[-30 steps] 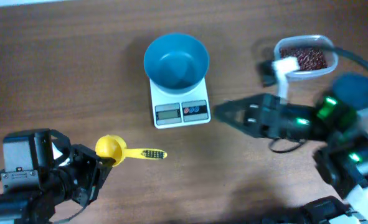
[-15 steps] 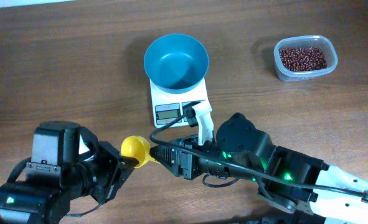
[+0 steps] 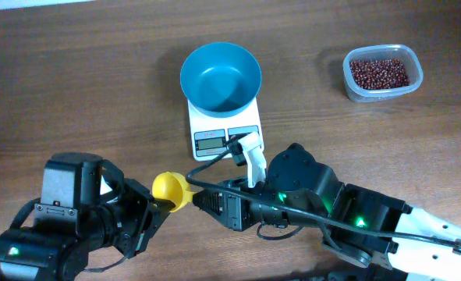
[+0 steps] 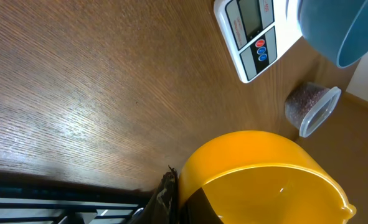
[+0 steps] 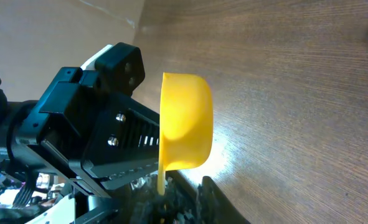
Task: Scoop item into bowl and weigh 50g on scale
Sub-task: 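Bring the right gripper to the scoop handle beside the left gripper, then take the scoop with the right gripper and release the left gripper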
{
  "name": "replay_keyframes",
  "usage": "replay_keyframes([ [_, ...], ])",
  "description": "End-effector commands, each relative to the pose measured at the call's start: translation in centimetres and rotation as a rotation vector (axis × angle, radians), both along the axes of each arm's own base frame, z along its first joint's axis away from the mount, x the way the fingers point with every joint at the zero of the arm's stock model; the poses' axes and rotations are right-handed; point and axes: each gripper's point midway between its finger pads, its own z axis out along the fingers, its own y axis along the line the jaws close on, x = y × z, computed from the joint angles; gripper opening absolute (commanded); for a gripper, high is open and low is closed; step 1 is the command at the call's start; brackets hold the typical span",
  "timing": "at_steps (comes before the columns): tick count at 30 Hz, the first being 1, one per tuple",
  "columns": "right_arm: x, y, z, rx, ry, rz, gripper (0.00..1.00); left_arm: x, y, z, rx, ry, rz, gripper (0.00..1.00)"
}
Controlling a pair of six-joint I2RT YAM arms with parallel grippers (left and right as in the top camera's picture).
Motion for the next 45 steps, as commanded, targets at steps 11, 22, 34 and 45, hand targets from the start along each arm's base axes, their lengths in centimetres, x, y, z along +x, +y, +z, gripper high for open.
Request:
replay_keyframes([
  [11,-0.4,0.4,0.4,0.007,-0.005,0.03,0.17,-0.5,0.0,-0.2,0.028,-0.016,-0.057,0.02],
  [22,-1.3,0.5,0.6,0.017,-0.011,0.106,0.04,0.1,0.0,0.3,0.044,-0.076,-0.095,0.6],
  [34,-1.7,-11.7,4.5,0.005,-0.073,-0.182,0.04,1.1,-0.2,5.2,0.18,-0.401,-0.408,0.81],
  [45,-4.0,-19.9,8.3,-0.144,-0.125,-0.454,0.04,-0.3,1.8,3.2,0.331,-0.369,-0.512,1.0],
])
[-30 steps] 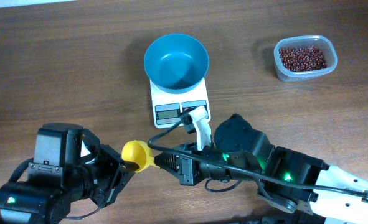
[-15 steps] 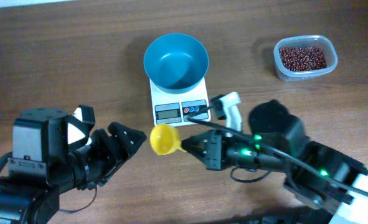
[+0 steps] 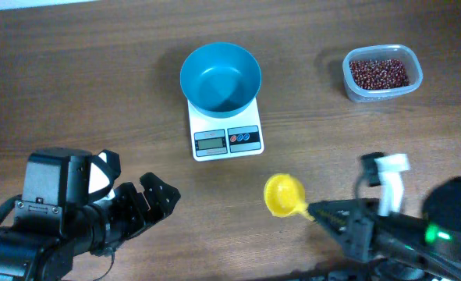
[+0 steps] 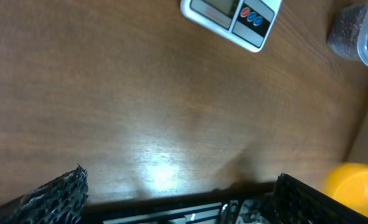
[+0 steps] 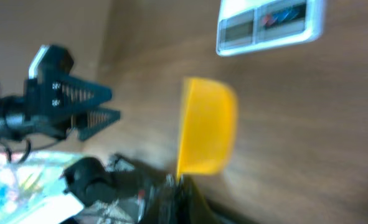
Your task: Scoop item into bowl and weigh 50g on scale
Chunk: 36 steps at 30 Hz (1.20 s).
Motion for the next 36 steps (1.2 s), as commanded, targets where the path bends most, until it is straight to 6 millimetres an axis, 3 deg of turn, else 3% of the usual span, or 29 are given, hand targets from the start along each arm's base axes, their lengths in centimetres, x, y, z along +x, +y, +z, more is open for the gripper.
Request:
replay_keyframes([
  [1,0.4,-5.2,5.6,-0.065,-0.141,-0.218,0.04,0.7,0.1,0.7,0.05,-0.11,-0.109,0.99],
  [3,-0.3,-7.0,9.2,-0.035,-0.214,-0.279,0.04,1.7,-0.3,1.3,0.037,-0.157,-0.109,0.98],
  [5,-0.9,-7.7,11.6,0.007,-0.262,-0.291,0.04,2.3,-0.9,2.0,0.012,-0.2,-0.127,0.95],
  [6,-1.1,-8.2,12.1,0.008,-0.273,-0.307,0.04,2.5,-1.5,2.4,0.0,-0.222,-0.146,0.95],
  [9,-2.3,-12.7,12.6,-0.089,-0.285,-0.457,0.04,3.2,-5.1,3.4,-0.039,-0.312,-0.278,0.88],
  [13,-2.9,-13.9,11.7,-0.145,-0.258,-0.479,0.04,6.5,-9.8,0.3,0.141,-0.253,-0.384,0.84],
  [15,-3.1,-14.4,10.8,-0.184,-0.238,-0.489,0.04,8.8,-12.0,-1.1,0.248,-0.238,-0.406,0.73],
  [17,-3.2,-15.7,10.0,-0.246,-0.225,-0.532,0.04,10.8,-15.3,-2.6,0.275,-0.242,-0.438,0.46],
  [20,-3.3,-17.1,9.2,-0.315,-0.218,-0.576,0.04,12.5,-18.1,-3.5,0.237,-0.306,-0.448,0.23],
  [21,-3.3,-17.2,9.3,-0.357,-0.244,-0.557,0.04,13.4,-18.3,-3.8,0.25,-0.328,-0.43,0.13],
  [24,-3.2,-17.5,9.3,-0.383,-0.257,-0.556,0.04,14.1,-17.5,-4.8,0.313,-0.331,-0.402,0.0],
  [31,-3.3,-17.5,9.2,-0.389,-0.253,-0.555,0.04,15.4,-15.5,-8.5,0.475,-0.297,-0.358,0.0],
  [36,-3.4,-17.7,8.9,-0.401,-0.243,-0.552,0.04,15.9,-14.5,-8.8,0.534,-0.311,-0.329,0.0],
])
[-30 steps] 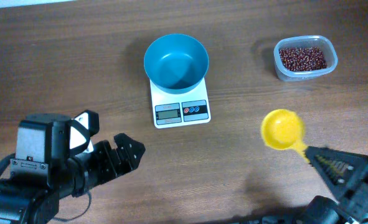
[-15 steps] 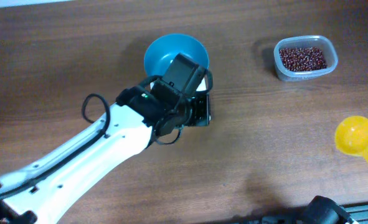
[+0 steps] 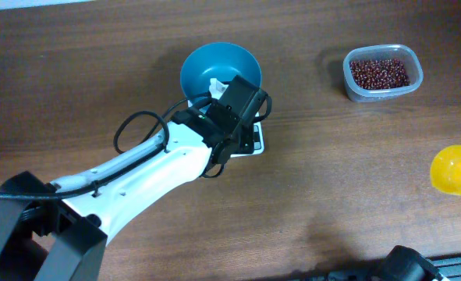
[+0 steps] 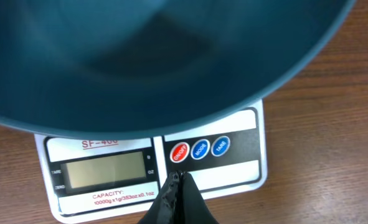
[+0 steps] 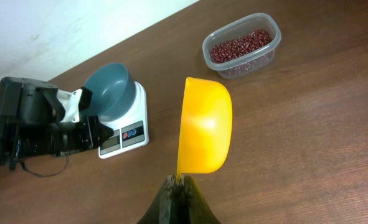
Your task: Scoop item into bowl and weigh 50g on scale
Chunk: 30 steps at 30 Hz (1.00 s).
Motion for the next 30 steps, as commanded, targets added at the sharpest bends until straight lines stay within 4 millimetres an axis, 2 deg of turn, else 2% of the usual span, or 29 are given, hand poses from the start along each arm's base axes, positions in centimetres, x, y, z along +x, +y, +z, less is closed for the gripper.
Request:
replay_keyframes([
  [1,0.0,-0.5,0.3,-0.021,-0.016,-0.016,0.04,0.5,0.3,0.0,0.029,-0.025,0.013,0.0],
  [5,0.0,-0.5,0.3,-0.021,-0.016,-0.016,0.04,0.6,0.2,0.0,0.022,-0.026,0.019,0.0],
  [9,-0.2,-0.7,-0.1,-0.032,-0.002,-0.016,0.04,0.1,0.5,-3.4,0.066,0.039,0.039,0.0],
  [11,-0.2,-0.9,-0.2,-0.042,0.0,-0.025,0.04,0.0,0.5,-4.4,0.076,0.058,0.036,0.0],
  [13,-0.1,-1.1,-0.1,-0.047,-0.004,-0.034,0.04,0.8,-0.8,-3.9,0.016,0.025,0.027,0.0],
  [18,-0.1,-1.1,-0.1,-0.047,-0.004,-0.034,0.04,1.0,-1.1,-3.7,0.003,0.017,0.025,0.0],
  [22,-0.1,-1.1,-0.1,-0.047,-0.003,-0.034,0.04,0.7,-0.7,-5.6,0.035,0.051,0.025,0.0],
  [27,-0.1,-1.1,-0.1,-0.047,-0.003,-0.034,0.04,0.1,-0.2,-6.1,0.063,0.076,0.026,0.0],
  [30,-0.1,-1.1,-0.1,-0.047,-0.003,-0.034,0.04,-0.5,0.4,-7.1,0.095,0.112,0.025,0.0],
])
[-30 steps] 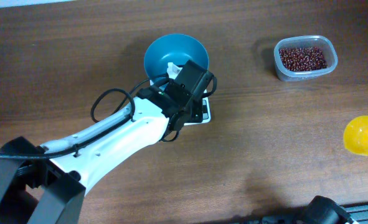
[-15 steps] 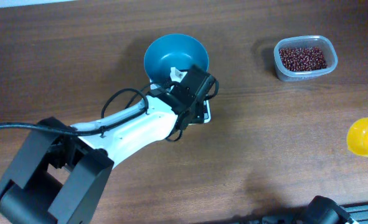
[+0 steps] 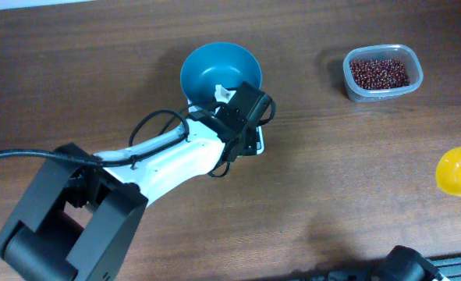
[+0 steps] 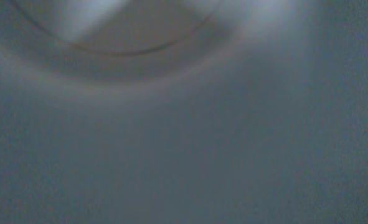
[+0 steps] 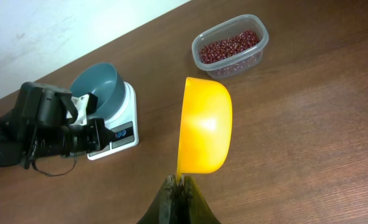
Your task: Scoop item into bowl and weigh 50g on scale
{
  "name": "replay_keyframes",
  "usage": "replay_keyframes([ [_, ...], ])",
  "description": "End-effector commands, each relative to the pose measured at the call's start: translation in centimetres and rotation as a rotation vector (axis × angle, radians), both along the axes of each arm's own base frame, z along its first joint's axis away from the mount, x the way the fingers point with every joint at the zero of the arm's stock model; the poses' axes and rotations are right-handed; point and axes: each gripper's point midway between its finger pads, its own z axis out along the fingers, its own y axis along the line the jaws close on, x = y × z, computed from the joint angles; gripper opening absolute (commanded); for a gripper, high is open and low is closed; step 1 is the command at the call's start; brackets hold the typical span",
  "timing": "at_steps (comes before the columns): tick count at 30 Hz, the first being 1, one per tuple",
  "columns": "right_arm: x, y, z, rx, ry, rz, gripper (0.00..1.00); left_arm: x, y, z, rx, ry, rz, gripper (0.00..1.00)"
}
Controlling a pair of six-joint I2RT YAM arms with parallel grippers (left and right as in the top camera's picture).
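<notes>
The blue bowl [image 3: 214, 66] stands on the white scale [image 5: 118, 137]. My left gripper [image 3: 242, 117] lies over the scale's front, under the bowl's rim, and covers the display and buttons. A blurred grey-blue surface [image 4: 184, 124] fills the left wrist view, and no fingers show there. My right gripper [image 5: 176, 180] is shut on the handle of the empty yellow scoop [image 5: 205, 127], held high at the table's right edge [image 3: 458, 170]. The clear tub of red beans [image 3: 382, 72] sits at the back right.
My left arm's white link and black cable [image 3: 160, 160] stretch from the front left across the table to the scale. A pale wall [image 5: 59, 25] borders the table's far side. Bare wood lies between the scale and the bean tub [image 5: 229, 46].
My left gripper has moved closer to the scale and bowl. Its view, which showed the scale's buttons, is now a blur. The scoop has shifted slightly to the right.
At first both grippers met at the front of the table with the yellow scoop between them. Then my right gripper held the scoop alone and the left stood open and empty. Later the left, shut, pointed at the scale's buttons, and now it is pressed in close.
</notes>
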Motion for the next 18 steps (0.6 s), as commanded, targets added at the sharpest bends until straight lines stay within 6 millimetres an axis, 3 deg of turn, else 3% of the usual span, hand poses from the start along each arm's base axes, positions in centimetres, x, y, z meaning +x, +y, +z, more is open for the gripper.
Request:
replay_keyframes([
  [1,0.0,-0.4,0.3,-0.016,-0.015,-0.01,0.04,-1.5,0.9,-3.1,0.058,0.09,-0.003,0.0],
  [4,0.0,-0.4,0.3,-0.016,-0.015,-0.01,0.04,-2.7,-0.5,-3.1,-0.015,0.159,-0.042,0.0],
  [6,0.0,-0.4,0.3,-0.016,-0.015,-0.01,0.04,-3.2,-1.0,-1.7,-0.053,0.171,-0.057,0.0],
  [9,0.0,-0.4,0.3,-0.016,-0.015,-0.01,0.04,-3.5,-0.7,4.8,-0.122,0.091,-0.065,0.0],
  [12,0.0,-0.4,0.3,-0.015,-0.015,-0.01,0.04,-4.2,2.4,10.9,-0.103,-0.024,-0.03,0.0],
  [14,0.0,-0.4,0.3,-0.015,-0.015,-0.011,0.04,-5.5,5.0,13.6,-0.069,-0.065,-0.003,0.0],
  [18,0.0,-0.4,0.3,-0.012,-0.015,-0.013,0.04,-7.3,7.7,16.5,-0.055,-0.104,0.017,0.0],
])
